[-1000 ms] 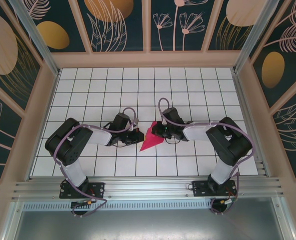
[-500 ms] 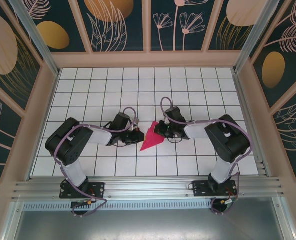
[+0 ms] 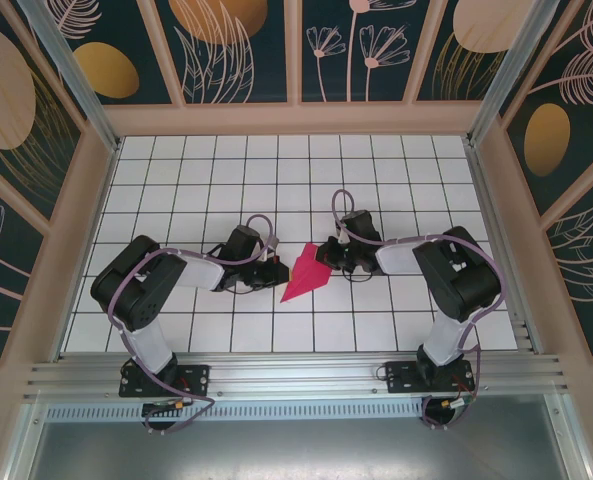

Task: Fold a paper plane with a square sheet of paper (pick it up from the middle)
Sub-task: Fourth fold the wing at the center of the table.

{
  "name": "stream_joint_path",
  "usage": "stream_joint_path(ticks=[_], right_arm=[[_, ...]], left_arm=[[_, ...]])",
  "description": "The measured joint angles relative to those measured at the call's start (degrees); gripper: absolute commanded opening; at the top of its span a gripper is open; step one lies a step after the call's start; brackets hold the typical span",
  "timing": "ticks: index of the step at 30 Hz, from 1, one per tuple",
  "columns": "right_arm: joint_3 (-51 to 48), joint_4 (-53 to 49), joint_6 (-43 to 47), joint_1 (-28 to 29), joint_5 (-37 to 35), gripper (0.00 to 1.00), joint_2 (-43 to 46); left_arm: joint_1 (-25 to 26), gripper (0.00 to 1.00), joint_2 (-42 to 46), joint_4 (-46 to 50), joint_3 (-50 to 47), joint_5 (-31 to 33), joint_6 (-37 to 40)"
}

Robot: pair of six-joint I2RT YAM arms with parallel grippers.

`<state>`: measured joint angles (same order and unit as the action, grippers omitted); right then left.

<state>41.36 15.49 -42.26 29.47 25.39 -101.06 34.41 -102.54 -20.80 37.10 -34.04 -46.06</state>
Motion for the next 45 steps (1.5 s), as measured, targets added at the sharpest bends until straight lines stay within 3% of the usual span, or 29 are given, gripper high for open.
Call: stream_joint_path(ticks=[15, 30, 35, 45], right_arm=[[1.0, -1.1, 0.5, -6.0, 4.7, 0.03, -1.4], [3.3, -5.4, 4.0, -11.5, 4.1, 0.06, -0.5], [2.8, -5.7, 4.0, -8.9, 4.3, 0.06, 4.5], [-0.5, -1.7, -0.6, 5.9, 3.3, 0.05, 6.3]], left_arm=[[0.0, 0.0, -0.1, -0.2, 0.0, 0.0, 0.0], [0.0, 0.0, -0.2, -0.4, 0.0, -0.1, 0.0], [0.0, 0.0, -0.2, -0.4, 0.0, -0.1, 0.0], [0.0, 0.0, -0.2, -0.4, 0.0, -0.1, 0.0]])
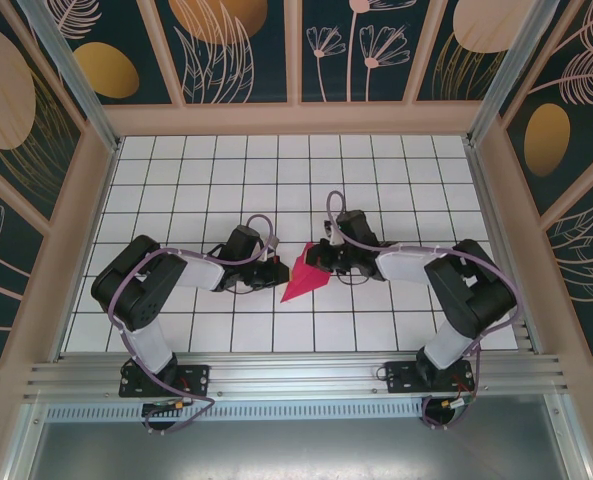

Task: Fold a paper plane with a square sheet of paper (pick it up from the middle)
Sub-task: Fourth fold the wing at the center of the table.

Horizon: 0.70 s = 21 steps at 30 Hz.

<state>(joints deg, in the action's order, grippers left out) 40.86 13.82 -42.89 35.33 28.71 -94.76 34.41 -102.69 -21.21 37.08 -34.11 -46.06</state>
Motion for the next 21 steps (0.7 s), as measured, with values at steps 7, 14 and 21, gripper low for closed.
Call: stream_joint_path(ticks=[7, 14, 21], right_arm=[[-0.7, 1.9, -2.3, 3.0, -0.4, 0.04, -5.7], [0.2, 1.3, -2.1, 2.9, -0.8, 0.04, -6.4], [1.1, -0.5, -0.9, 2.9, -1.2, 0.02, -6.4]], left_arm=[[0.0, 0.0, 0.0, 0.0, 0.0, 0.0, 0.0], [0.0, 0.11, 0.0, 0.0, 0.0, 0.0, 0.2], [1.1, 0.29, 2.5, 2.2, 0.6, 2.4, 0.4]])
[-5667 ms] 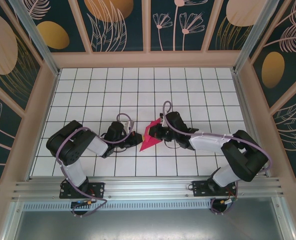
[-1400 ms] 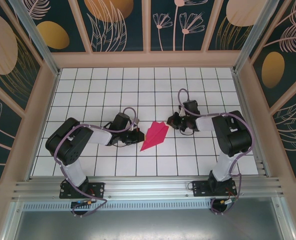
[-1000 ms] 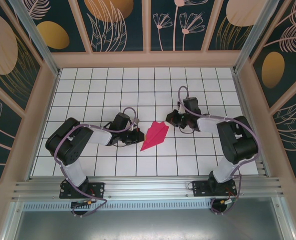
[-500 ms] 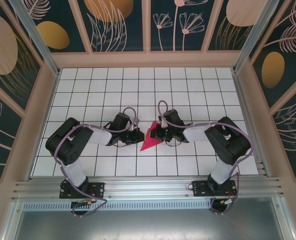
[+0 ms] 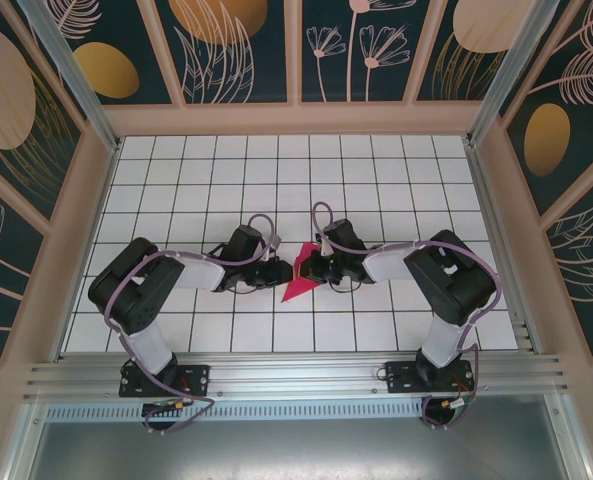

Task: Fold a paper plane with a square sheet of paper (pick it up from the middle)
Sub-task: Fourth fold the wing at the center of the table.

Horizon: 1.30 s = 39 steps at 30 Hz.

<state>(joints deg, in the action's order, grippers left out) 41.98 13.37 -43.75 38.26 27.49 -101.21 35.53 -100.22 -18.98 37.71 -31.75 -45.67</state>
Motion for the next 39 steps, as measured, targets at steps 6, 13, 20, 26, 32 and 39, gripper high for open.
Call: stream_joint_path(ticks=[6, 13, 20, 26, 32, 39], right_arm=[[0.2, -0.3, 0.4, 0.0, 0.0, 0.02, 0.0], [0.2, -0.3, 0.4, 0.0, 0.0, 0.02, 0.0], [0.2, -0.3, 0.4, 0.0, 0.0, 0.02, 0.0], [0.2, -0.3, 0.4, 0.0, 0.0, 0.02, 0.0], [0.3, -0.3, 0.4, 0.0, 0.0, 0.02, 0.0], [0.5, -0.7, 0.4, 0.0, -0.2, 0.03, 0.0]], left_arm=[[0.8, 0.3, 4.7, 8.0, 0.8, 8.5, 0.7], [0.1, 0.04, 11.5, 8.7, -2.1, 9.6, -0.3], [0.3, 0.01, 8.9, -0.5, -5.2, 1.9, -4.1], [0.5, 0.02, 4.2, -5.4, -5.3, -2.4, -5.5], [0.7, 0.02, 2.0, -6.5, -5.8, -5.0, -5.6], [0.6, 0.01, 0.7, -6.1, -5.8, -5.3, -4.7]])
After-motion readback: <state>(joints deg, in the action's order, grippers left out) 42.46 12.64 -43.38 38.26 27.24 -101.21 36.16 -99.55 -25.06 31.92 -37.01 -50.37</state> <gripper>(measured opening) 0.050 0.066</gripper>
